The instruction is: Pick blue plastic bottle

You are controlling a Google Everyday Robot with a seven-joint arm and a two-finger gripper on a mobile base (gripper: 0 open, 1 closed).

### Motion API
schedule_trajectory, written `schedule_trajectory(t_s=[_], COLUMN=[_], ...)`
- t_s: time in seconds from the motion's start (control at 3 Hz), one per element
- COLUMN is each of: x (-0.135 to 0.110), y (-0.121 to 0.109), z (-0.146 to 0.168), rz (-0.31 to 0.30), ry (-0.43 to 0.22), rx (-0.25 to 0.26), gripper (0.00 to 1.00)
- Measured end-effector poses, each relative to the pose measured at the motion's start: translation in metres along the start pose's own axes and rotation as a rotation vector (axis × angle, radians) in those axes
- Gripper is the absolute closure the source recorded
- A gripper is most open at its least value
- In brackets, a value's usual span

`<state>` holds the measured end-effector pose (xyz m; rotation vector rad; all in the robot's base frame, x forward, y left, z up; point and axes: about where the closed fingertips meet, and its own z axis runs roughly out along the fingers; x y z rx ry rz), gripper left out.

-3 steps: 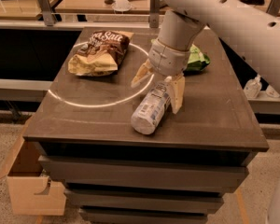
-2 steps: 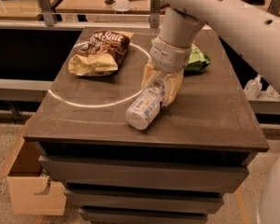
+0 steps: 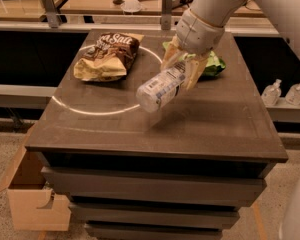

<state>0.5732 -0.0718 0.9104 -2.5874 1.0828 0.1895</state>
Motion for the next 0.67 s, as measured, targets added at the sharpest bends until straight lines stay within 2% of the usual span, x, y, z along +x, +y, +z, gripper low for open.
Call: schedule_trajectory(t_s=[0.33, 0.67], x=[0.0023, 0.0024], y=[-0.0334, -0.034], z=[-0.029, -0.0289], rz=[0.072, 0.071], ry=[0.012, 0.013], rx=[0.107, 0.109], gripper=[1.0, 1.0])
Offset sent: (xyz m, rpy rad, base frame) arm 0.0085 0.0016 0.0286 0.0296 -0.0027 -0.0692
